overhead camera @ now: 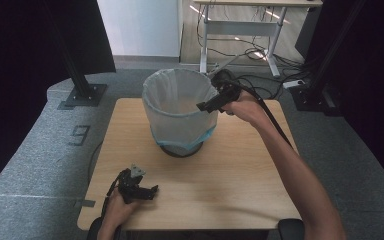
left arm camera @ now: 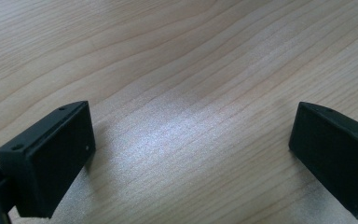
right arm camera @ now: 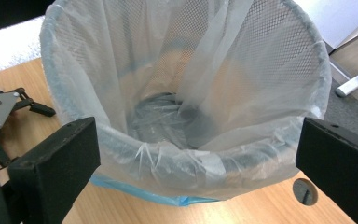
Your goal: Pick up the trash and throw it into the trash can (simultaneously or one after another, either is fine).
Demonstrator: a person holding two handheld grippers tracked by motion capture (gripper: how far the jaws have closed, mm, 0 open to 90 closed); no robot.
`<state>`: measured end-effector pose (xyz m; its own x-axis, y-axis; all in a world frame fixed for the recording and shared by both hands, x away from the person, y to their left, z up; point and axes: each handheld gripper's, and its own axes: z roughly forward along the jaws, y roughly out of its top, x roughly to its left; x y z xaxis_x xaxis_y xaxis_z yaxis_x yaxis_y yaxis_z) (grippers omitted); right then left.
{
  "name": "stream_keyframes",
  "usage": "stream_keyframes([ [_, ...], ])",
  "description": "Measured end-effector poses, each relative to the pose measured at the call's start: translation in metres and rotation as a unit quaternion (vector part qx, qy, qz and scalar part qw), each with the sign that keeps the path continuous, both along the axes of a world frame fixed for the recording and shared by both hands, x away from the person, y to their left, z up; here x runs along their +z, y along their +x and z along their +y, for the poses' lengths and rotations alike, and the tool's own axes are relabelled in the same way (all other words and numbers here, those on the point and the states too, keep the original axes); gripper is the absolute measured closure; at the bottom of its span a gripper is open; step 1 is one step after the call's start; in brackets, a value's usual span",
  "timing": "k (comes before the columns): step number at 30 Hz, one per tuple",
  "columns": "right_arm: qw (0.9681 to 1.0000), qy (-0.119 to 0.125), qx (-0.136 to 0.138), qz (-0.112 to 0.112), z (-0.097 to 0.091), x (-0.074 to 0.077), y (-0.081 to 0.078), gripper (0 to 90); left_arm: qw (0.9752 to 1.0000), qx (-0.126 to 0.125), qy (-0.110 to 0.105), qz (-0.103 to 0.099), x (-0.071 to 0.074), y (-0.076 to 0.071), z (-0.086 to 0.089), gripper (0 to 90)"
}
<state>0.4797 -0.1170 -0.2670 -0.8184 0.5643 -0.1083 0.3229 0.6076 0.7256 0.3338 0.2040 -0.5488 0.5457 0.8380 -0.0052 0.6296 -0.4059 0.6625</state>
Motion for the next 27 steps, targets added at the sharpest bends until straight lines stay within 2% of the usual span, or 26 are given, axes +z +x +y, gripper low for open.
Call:
stream_keyframes([
  [8, 0.9999, -0.013, -0.005, -0.003, -0.010, -0.002, -0.004, 0.0, 1.0000, 0.000, 0.000, 0.000, 0.000, 0.000, 0.000, 0.0],
  [11, 1.0000, 0.001, -0.006, -0.003, -0.014, -0.002, -0.006, 0.0, 1.0000, 0.000, 0.000, 0.000, 0.000, 0.000, 0.000, 0.0],
  [13, 1.0000, 0.003, -0.008, -0.003, -0.018, -0.004, -0.007, 0.0, 1.0000, 0.000, 0.000, 0.000, 0.000, 0.000, 0.000, 0.0],
  [17, 0.9998, -0.014, -0.014, -0.005, -0.024, -0.005, -0.009, 0.0, 1.0000, 0.000, 0.000, 0.000, 0.000, 0.000, 0.000, 0.0],
  [20, 0.9999, 0.000, -0.016, -0.007, -0.029, -0.006, -0.010, 0.0, 1.0000, 0.000, 0.000, 0.000, 0.000, 0.000, 0.000, 0.0],
  [27, 0.9997, 0.005, -0.024, -0.006, -0.043, -0.011, -0.013, 0.0, 1.0000, 0.000, 0.000, 0.000, 0.000, 0.000, 0.000, 0.0],
])
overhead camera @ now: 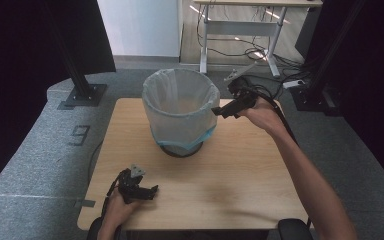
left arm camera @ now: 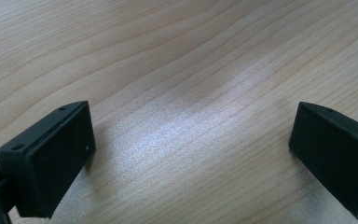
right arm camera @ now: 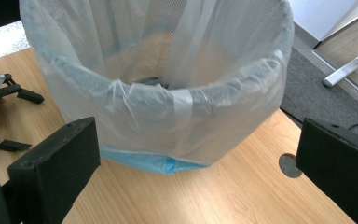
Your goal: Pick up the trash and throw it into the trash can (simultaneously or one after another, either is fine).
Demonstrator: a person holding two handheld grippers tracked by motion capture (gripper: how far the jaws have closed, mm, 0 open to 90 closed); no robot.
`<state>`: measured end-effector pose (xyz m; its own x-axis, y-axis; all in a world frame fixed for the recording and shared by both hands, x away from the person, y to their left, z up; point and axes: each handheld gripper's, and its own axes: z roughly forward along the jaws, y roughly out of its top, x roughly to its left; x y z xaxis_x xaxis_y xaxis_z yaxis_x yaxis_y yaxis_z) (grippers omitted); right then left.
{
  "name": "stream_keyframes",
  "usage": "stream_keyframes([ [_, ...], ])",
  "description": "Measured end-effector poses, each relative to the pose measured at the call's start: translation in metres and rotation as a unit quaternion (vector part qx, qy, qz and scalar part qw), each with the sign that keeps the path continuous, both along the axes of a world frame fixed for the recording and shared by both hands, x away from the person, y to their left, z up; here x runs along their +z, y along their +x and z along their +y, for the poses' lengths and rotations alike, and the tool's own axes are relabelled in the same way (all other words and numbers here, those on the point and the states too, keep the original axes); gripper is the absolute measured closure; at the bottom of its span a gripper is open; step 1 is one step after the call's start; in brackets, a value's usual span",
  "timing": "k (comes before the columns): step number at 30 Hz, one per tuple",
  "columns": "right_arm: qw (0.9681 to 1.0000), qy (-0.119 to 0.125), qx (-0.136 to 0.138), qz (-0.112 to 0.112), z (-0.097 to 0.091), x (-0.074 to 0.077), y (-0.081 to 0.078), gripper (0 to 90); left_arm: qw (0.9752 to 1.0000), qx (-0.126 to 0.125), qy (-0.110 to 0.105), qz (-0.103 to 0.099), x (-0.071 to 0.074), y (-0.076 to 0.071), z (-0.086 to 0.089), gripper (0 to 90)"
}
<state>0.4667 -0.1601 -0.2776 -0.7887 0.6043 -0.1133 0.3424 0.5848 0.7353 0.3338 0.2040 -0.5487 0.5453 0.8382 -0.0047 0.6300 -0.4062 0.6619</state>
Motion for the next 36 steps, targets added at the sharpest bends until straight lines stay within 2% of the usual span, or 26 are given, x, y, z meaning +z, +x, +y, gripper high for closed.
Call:
stream_keyframes([
  [12, 0.9999, 0.003, -0.016, -0.001, -0.024, -0.005, -0.004, 0.0, 1.0000, 0.001, 0.000, 0.000, 0.000, 0.000, 0.000, 0.0],
  [16, 0.9997, -0.012, -0.020, -0.005, -0.029, -0.007, -0.006, 0.0, 1.0000, 0.001, 0.000, 0.000, 0.000, 0.000, 0.000, 0.0],
  [19, 0.9998, 0.003, -0.021, -0.008, -0.035, -0.008, -0.008, 0.0, 1.0000, 0.001, 0.000, 0.000, 0.000, 0.000, 0.000, 0.0],
  [36, 0.9988, 0.005, -0.045, -0.017, -0.070, -0.019, -0.017, 0.0, 1.0000, 0.002, 0.000, 0.000, 0.000, 0.000, 0.000, 0.0],
])
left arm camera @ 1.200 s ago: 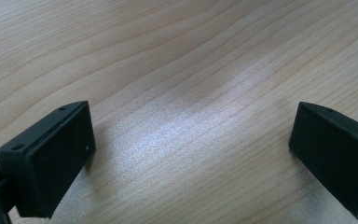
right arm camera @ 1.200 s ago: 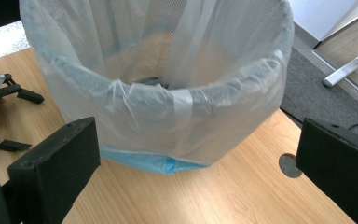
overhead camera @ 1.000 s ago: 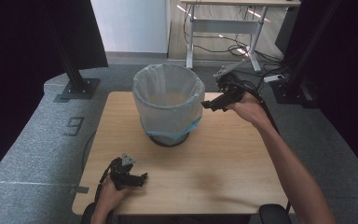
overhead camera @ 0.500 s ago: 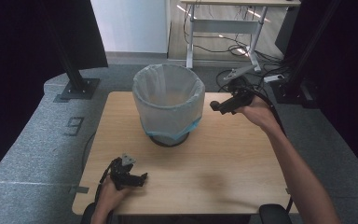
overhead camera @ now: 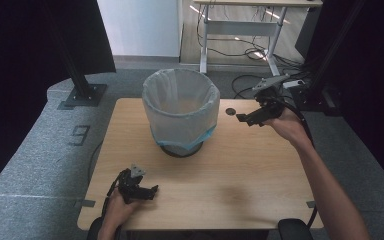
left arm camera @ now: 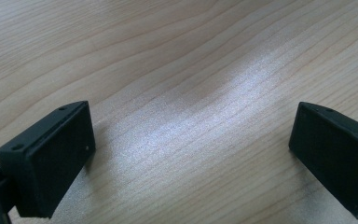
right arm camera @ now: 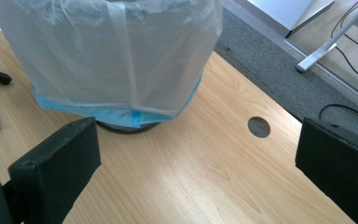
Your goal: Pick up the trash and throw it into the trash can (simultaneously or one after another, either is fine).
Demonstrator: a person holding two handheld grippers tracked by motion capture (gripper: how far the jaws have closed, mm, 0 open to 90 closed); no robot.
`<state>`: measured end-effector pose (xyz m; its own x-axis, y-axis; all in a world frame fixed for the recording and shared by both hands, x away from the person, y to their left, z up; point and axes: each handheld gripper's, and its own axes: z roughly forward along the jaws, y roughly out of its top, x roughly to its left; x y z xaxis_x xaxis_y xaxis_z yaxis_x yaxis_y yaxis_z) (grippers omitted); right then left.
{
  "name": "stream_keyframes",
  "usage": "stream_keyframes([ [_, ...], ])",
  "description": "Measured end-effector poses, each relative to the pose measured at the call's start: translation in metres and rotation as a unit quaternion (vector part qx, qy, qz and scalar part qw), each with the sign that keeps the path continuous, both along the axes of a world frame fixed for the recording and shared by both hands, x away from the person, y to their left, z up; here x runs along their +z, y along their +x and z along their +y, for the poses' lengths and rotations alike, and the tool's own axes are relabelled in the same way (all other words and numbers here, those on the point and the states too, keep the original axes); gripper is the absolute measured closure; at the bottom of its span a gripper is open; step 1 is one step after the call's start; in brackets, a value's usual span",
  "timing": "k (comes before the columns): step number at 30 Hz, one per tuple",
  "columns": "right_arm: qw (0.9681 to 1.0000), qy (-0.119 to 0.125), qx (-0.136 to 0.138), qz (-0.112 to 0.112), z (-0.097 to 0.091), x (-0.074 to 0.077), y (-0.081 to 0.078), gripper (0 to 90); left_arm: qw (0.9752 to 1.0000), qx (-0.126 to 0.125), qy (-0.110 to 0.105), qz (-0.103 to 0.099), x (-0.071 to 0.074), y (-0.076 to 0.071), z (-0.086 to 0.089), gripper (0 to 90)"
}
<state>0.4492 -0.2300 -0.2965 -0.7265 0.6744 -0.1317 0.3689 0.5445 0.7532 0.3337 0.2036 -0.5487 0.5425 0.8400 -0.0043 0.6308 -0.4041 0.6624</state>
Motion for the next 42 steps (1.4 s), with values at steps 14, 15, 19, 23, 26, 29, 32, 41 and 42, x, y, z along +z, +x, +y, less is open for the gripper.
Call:
stream_keyframes([
  [14, 0.9996, 0.005, -0.028, -0.009, -0.034, -0.010, -0.006, 0.0, 1.0000, 0.000, 0.000, 0.000, 0.000, 0.000, 0.000, 0.0],
  [15, 0.9995, 0.005, -0.029, -0.009, -0.036, -0.011, -0.006, 0.0, 1.0000, 0.000, 0.000, 0.000, 0.000, 0.000, 0.000, 0.0],
  [19, 0.9992, 0.006, -0.037, -0.011, -0.045, -0.015, -0.010, 0.0, 1.0000, 0.000, 0.000, 0.000, 0.000, 0.000, 0.000, 0.0],
  [23, 0.9989, 0.004, -0.045, -0.012, -0.054, -0.019, -0.013, 0.0, 1.0000, 0.001, 0.000, 0.000, 0.000, 0.000, 0.000, 0.0],
  [26, 0.9986, 0.002, -0.052, -0.013, -0.061, -0.023, -0.015, 0.0, 1.0000, 0.002, 0.000, 0.000, 0.000, 0.000, 0.000, 0.0],
  [29, 0.9983, 0.003, -0.056, -0.015, -0.065, -0.026, -0.017, 0.0, 1.0000, 0.002, 0.000, 0.000, 0.000, 0.000, 0.000, 0.0],
  [32, 0.9980, 0.005, -0.060, -0.018, -0.070, -0.028, -0.020, 0.0, 1.0000, 0.002, 0.000, 0.000, 0.000, 0.000, 0.000, 0.0],
  [41, 0.9977, 0.003, -0.065, -0.019, -0.080, -0.043, -0.028, 0.0, 1.0000, 0.002, 0.000, 0.000, 0.000, 0.000, 0.000, 0.0],
  [42, 0.9976, 0.003, -0.066, -0.018, -0.081, -0.045, -0.029, 0.0, 1.0000, 0.002, 0.000, 0.000, 0.000, 0.000, 0.000, 0.0],
])
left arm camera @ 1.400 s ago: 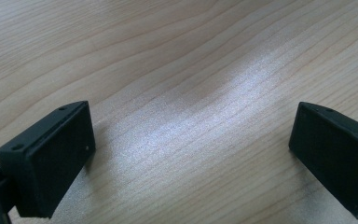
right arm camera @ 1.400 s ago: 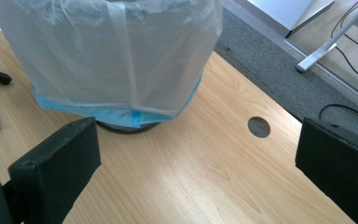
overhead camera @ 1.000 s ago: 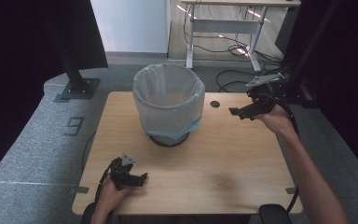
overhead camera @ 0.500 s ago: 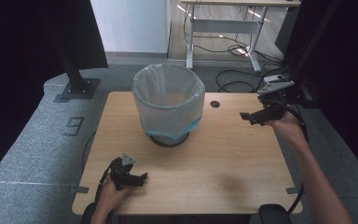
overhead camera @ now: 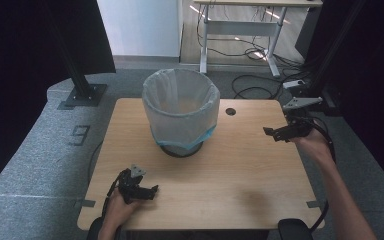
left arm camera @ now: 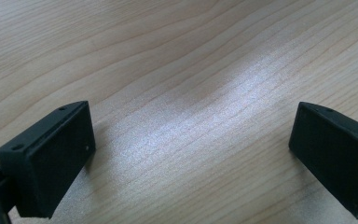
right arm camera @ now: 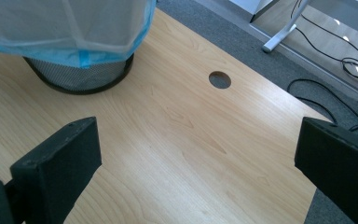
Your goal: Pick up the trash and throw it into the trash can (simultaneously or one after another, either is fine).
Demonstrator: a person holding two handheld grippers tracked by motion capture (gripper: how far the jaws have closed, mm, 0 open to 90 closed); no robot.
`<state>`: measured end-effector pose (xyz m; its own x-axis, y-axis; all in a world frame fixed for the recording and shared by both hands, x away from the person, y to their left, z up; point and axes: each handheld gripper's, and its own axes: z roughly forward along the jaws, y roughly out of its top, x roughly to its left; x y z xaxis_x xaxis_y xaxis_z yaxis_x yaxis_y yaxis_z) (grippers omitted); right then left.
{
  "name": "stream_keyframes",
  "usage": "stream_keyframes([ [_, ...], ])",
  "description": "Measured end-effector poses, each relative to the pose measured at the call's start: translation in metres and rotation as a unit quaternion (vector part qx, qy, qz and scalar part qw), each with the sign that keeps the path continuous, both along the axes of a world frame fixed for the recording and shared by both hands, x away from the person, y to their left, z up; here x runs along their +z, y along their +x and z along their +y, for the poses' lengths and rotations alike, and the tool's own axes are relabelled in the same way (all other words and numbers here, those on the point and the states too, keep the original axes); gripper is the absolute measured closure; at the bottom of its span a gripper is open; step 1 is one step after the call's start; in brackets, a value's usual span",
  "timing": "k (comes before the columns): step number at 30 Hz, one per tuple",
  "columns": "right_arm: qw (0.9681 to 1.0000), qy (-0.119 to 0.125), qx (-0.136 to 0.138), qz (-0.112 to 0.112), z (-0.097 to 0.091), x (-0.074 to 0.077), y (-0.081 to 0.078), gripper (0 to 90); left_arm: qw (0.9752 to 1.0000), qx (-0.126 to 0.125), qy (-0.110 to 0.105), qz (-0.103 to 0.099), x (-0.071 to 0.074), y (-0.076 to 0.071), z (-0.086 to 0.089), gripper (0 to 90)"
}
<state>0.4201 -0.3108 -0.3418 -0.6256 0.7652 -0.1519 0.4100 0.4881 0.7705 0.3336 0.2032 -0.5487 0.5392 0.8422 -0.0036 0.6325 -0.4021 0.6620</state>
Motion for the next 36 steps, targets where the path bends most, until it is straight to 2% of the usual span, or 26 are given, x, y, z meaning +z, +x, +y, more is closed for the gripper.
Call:
stream_keyframes([
  [25, 0.9999, -0.001, 0.001, 0.012, -0.004, -0.063, -0.014, 0.0, 1.0000, 0.000, 0.000, 0.000, 0.000, 0.000, 0.000, 0.0],
  [36, 0.9997, 0.010, -0.001, 0.023, -0.003, -0.089, -0.021, 0.3, 1.0000, 0.000, -0.001, 0.000, 0.000, 0.000, 0.000, 0.0],
])
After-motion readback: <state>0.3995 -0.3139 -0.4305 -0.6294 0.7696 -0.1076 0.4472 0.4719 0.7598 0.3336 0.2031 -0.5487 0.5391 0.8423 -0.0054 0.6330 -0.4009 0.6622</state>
